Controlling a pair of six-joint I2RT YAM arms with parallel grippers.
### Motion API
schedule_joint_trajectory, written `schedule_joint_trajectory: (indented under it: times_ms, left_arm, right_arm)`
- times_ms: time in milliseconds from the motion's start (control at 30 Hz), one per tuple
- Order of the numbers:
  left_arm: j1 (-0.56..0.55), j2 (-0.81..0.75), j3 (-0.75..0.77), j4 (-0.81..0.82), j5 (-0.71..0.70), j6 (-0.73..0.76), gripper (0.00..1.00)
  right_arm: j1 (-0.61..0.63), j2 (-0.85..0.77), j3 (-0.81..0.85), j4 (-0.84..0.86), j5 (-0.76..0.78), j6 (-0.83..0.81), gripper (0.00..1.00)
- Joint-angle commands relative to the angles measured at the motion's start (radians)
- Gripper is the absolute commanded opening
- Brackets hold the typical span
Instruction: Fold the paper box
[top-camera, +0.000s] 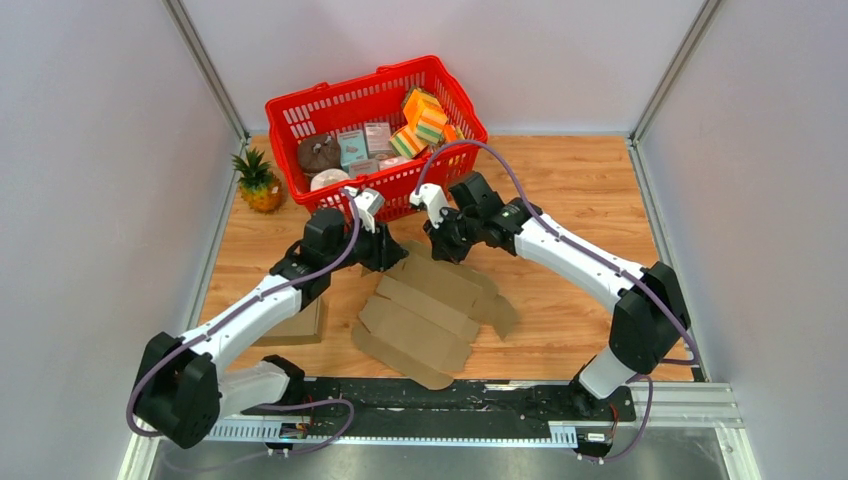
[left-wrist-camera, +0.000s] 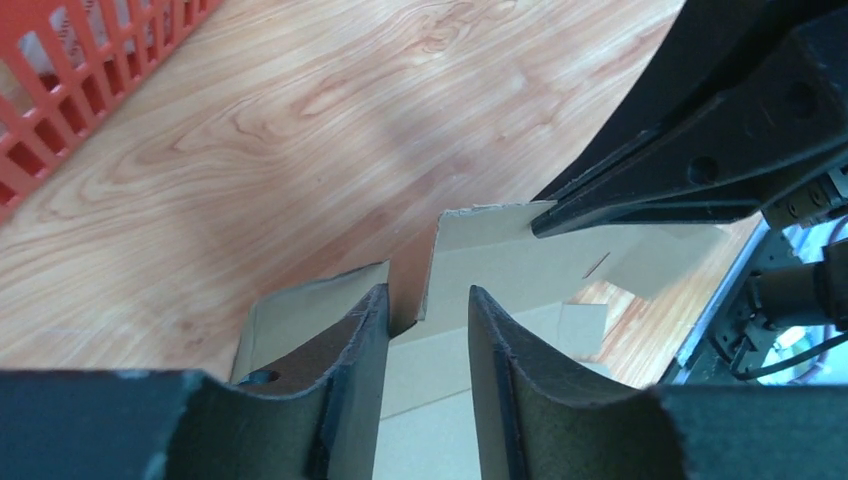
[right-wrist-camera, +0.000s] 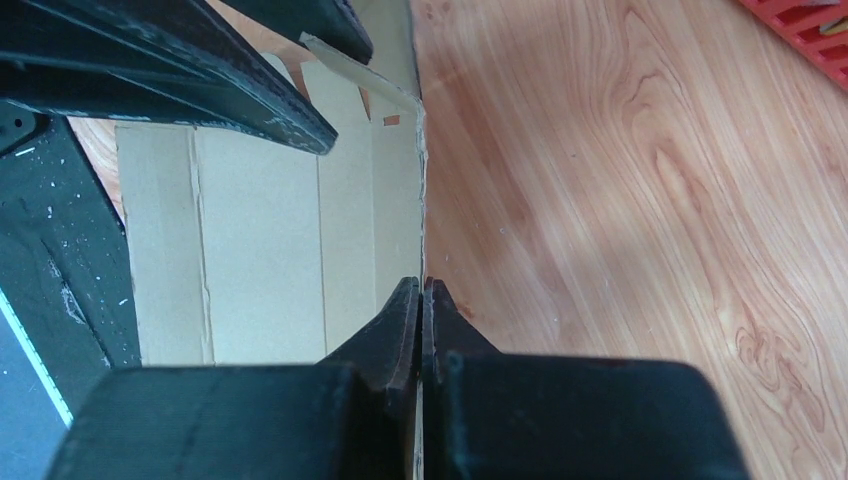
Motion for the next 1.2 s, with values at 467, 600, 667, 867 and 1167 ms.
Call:
schedule_joint_trajectory:
  times_ms: [467,600,667,867,1167]
  left_arm:
    - [-0.139,0.190,0.029,0.331,0.080,-0.202,0.47]
    - [-0.139,0.086,-0.005,0.226,0.002,-0.169,0.48]
    - [-0.141,0.026,-0.039,0.170,-0.058,-0.141,0.50]
    - [-0.138,-0.173,-0.126,0.028,-0.322,-0.130,0.40]
    - [-0.098,0.043,-0.038,-0.141,-0.296,-0.124,0.43]
  right_arm:
    - [-0.022,-0.045,-0.026,0.083,0.041,0.042,0.00]
    - [-0.029,-0.052,-0.029,0.063,0.088,0.042,0.00]
    - [-0.029,-0.060,-0.038,0.059,0.107,0.041,0.00]
    - [-0.029,-0.071,-0.044,0.057,0.107,0.035,0.00]
    - [-0.029,-0.085,-0.038,0.048,0.078,0.021,0.00]
